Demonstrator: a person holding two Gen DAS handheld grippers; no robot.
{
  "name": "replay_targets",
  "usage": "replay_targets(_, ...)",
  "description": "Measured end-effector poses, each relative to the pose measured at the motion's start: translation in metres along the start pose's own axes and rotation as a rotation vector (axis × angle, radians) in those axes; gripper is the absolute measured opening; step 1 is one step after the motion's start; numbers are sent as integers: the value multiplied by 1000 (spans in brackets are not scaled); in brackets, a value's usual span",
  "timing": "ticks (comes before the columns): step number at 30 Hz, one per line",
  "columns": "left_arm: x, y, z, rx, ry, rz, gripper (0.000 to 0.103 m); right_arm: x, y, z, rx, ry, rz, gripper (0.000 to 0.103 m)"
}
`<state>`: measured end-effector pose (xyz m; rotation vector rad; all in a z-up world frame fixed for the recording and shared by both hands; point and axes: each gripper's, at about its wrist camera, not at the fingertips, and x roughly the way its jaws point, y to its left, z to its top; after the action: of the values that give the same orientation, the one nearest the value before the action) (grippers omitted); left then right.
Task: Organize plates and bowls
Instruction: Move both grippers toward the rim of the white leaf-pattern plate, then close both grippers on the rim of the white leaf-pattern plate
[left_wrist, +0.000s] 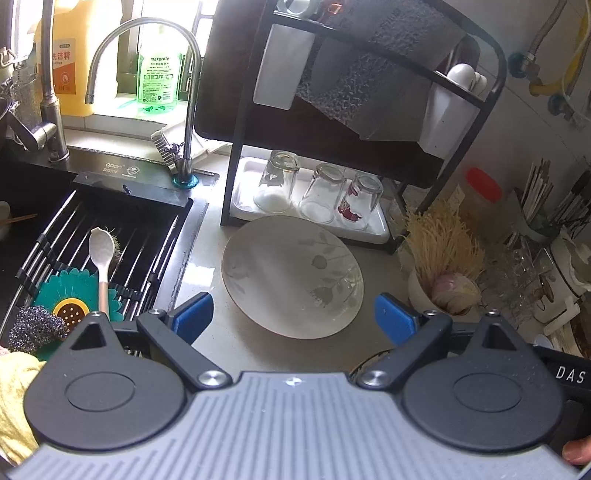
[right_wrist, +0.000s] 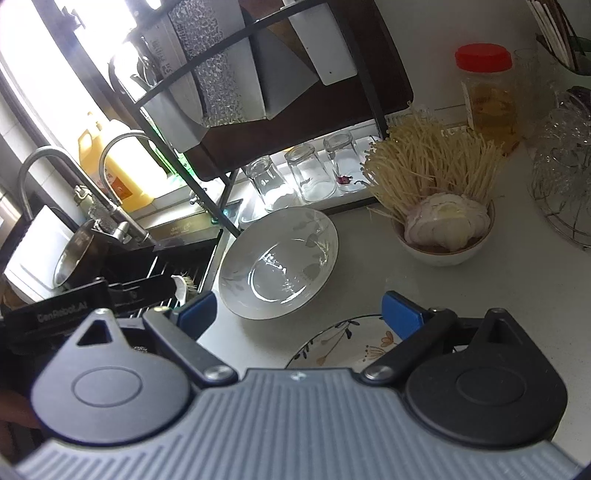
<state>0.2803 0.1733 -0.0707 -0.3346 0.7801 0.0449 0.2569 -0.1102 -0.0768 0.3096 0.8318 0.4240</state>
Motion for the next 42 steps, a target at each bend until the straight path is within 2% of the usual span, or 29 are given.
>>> replay_targets(8,33,40,24,-76,4,-23,95,31,3,20,18,36,-18,89)
replay_targets(11,52,46,25,-95,44,-38,95,44,2,22,30,57,-38,81)
replay_targets(18,88,56,26,-113,109,-49,88,72,0,26,59,104,-29,77)
replay_targets(23,114,69,29,-137,150,-44,77,97,3,26,76,141,-53,72)
replay_targets(25,125,71,28,-129,165,-59,74,107,2,27,80,153,-63,64)
replay_targets(26,130,71,28,-123,173,-64,69,112,1,27,81,163,-74,62)
replay_targets(29,144,72,29,-110,192,-69,62,126,-4,26,95,196,-108,56)
replay_targets(33,159,75,33,-126,205,-80,52,136,-8,29,114,188,-130,53)
replay_targets(34,163,77,36,-127,202,-78,50,139,-8,30,123,185,-129,46)
replay_targets(37,173,80,41,-128,205,-80,44,146,-4,33,111,174,-147,43)
replay_targets(40,184,82,44,-126,235,-97,43,156,-5,35,103,187,-177,39)
replay_targets(42,189,84,45,-135,244,-96,39,163,-6,35,79,201,-188,32)
